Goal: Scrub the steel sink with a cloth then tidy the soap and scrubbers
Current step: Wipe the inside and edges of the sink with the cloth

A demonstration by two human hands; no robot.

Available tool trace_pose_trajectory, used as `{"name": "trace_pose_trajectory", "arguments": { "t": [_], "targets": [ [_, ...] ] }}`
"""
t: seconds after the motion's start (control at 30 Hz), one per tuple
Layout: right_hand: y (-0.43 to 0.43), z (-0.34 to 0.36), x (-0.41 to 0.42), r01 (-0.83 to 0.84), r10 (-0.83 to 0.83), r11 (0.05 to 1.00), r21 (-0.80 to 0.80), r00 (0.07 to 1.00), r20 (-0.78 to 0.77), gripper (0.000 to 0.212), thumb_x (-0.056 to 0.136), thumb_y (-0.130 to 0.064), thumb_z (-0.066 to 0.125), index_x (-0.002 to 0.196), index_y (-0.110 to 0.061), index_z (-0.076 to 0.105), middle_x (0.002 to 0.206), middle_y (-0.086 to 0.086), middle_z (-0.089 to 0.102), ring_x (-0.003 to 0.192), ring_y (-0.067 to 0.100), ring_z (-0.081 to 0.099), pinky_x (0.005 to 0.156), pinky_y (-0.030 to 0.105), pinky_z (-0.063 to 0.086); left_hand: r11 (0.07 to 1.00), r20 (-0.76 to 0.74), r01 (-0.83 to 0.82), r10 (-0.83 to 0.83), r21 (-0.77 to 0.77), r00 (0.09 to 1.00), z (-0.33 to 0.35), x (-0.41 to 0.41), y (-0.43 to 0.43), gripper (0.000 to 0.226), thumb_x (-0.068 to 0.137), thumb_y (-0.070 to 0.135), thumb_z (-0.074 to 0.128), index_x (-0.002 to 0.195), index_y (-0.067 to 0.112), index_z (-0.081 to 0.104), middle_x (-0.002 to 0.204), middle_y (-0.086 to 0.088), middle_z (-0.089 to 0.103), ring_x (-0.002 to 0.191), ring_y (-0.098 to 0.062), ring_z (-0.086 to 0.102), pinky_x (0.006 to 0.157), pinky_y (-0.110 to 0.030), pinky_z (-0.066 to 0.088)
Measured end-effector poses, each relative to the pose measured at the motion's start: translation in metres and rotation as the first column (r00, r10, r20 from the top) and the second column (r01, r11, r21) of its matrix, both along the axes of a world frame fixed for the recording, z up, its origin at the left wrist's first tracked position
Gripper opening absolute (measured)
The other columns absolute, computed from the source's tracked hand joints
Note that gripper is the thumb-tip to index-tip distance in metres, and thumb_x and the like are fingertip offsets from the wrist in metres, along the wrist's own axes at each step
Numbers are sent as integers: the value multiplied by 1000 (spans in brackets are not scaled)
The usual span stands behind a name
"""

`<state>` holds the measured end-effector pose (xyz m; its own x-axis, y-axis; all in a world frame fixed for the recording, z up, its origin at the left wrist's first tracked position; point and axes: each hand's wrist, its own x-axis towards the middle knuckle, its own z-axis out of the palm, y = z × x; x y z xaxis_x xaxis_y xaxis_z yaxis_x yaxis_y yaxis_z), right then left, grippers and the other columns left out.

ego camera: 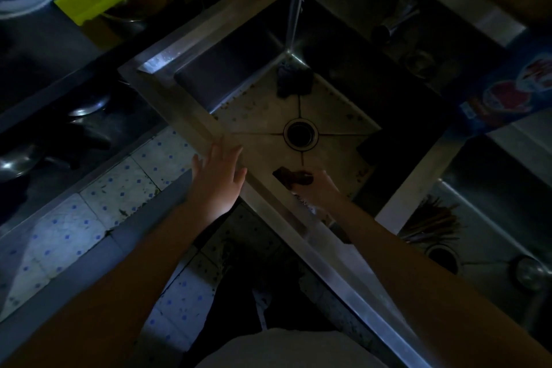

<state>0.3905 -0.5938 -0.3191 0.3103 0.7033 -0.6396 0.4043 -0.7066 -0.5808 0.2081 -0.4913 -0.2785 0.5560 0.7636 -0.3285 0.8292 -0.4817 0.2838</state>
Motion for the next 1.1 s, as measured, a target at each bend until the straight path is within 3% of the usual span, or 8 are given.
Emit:
{"name": "trace_pose_trajectory", "arguments": {
  "t": [0.07, 0.17, 0.3, 0.5, 0.63, 0.93, 1.03, 1.1],
  "targets": [
    [-9, 1, 3, -31, 31, 999, 22, 999, -8, 21, 90, -15, 55, 71, -6, 52, 63, 7, 47, 64, 19, 44, 61, 27, 33, 1000, -13, 0, 0, -7, 1000, -2, 4, -8, 49, 98, 38, 33, 145, 26, 22, 156, -9, 10, 143, -21, 7, 112, -50, 8],
    [-16, 1, 4, 5, -5, 998, 67, 1000, -8, 34, 89, -21, 59, 58, -17, 45, 54, -1, 43, 52, 13, 39, 51, 24, 29, 999, -11, -32, 32, 13, 999, -4, 4, -18, 52, 97, 39, 35, 145, 25, 21, 155, -9, 12, 143, -23, 11, 113, -50, 7],
    [-20, -3, 3, 65, -60, 993, 95, 996, -60, 15, 75, -34, 72, 76, -27, 59, 65, -10, 56, 60, 6, 52, 51, 18, 37, 996, 18, -85, 85, 32, 996, -5, -1, -20, 56, 95, 38, 40, 144, 20, 22, 153, -11, 20, 140, -29, 22, 112, -53, 10],
    [-6, -7, -12, 54, -61, 996, 70, 993, 105, 47, 55, -56, 72, 95, -32, 64, 83, -11, 66, 82, 10, 64, 68, 24, 52, 993, 33, -107, 105, 57, 994, -4, -16, -4, 56, 94, 38, 43, 144, 19, 26, 153, -12, 21, 141, -28, 16, 112, -55, 10],
    [18, -2, -23, 20, -27, 999, 38, 984, 174, 43, 57, -64, 67, 83, -31, 59, 77, -10, 63, 81, 14, 67, 69, 26, 54, 991, 45, -117, 114, 58, 992, -3, -27, 14, 56, 94, 37, 45, 143, 19, 27, 153, -11, 19, 142, -28, 14, 112, -57, 11],
    [77, 2, -43, 65, -75, 996, 60, 983, 168, 61, 57, -65, 67, 101, -24, 64, 94, -1, 70, 93, 20, 65, 82, 38, 56, 992, 63, -118, 115, 41, 991, -4, -43, 63, 54, 94, 37, 43, 143, 21, 26, 155, -10, 15, 143, -28, 12, 112, -55, 8],
    [96, 3, -50, 87, -98, 994, 67, 980, 173, 56, 54, -68, 66, 91, -25, 60, 90, -4, 68, 90, 19, 66, 79, 35, 56, 992, 64, -114, 111, 49, 992, -4, -45, 80, 54, 94, 37, 43, 143, 20, 27, 154, -10, 17, 142, -27, 14, 112, -54, 10],
    [109, 3, -55, 106, -118, 991, 77, 979, 164, 61, 50, -70, 64, 94, -28, 63, 90, -6, 69, 88, 18, 66, 76, 33, 55, 992, 64, -112, 109, 55, 992, -4, -47, 90, 53, 95, 36, 43, 142, 19, 28, 154, -9, 19, 142, -26, 15, 112, -53, 12]
  ]
}}
